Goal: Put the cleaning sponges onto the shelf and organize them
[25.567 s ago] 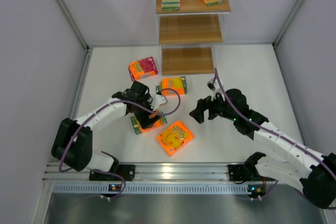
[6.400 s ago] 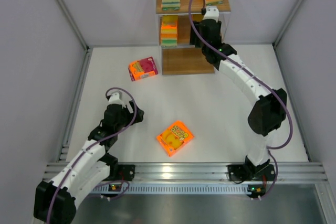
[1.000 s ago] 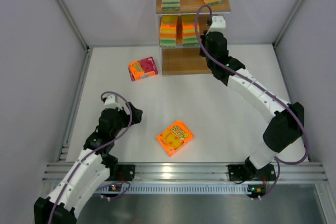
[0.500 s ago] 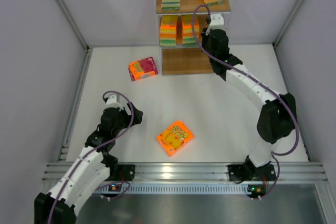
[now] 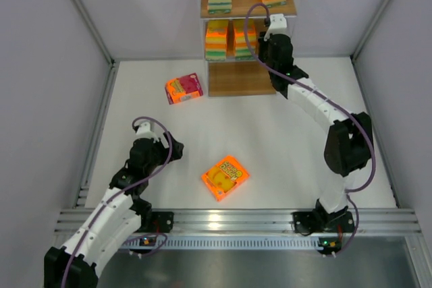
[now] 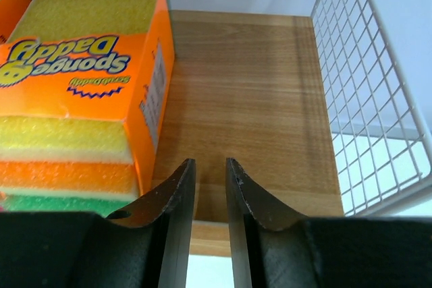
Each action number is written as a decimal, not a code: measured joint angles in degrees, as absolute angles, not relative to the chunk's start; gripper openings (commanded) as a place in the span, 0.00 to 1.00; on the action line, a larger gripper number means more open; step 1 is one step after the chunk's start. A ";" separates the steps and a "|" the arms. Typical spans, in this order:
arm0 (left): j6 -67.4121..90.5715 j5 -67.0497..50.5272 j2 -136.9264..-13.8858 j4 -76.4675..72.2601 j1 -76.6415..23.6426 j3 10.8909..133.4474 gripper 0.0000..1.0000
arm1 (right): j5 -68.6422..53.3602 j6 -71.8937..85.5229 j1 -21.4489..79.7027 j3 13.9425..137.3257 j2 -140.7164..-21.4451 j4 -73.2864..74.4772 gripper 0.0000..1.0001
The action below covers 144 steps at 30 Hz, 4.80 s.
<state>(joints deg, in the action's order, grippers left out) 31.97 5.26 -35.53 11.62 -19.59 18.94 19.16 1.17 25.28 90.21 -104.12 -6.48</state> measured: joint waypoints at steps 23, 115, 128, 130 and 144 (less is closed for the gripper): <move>31.97 5.45 -36.27 11.62 -19.59 18.94 0.91 | 16.23 -0.82 23.83 94.70 -110.37 -10.85 0.60; 63.00 25.17 -61.65 30.15 -61.45 36.16 0.79 | -19.35 22.00 46.13 31.92 -72.95 -2.09 0.99; 63.13 25.61 -49.58 30.41 -61.54 30.94 0.81 | -9.72 19.62 52.40 36.64 -81.95 0.49 0.83; 63.13 25.54 -49.63 30.44 -61.54 30.44 0.81 | -9.17 19.57 53.08 37.36 -82.78 0.54 0.76; 63.11 26.48 -43.00 30.57 -61.56 27.73 0.81 | 1.91 24.40 54.19 38.46 -80.34 4.43 0.52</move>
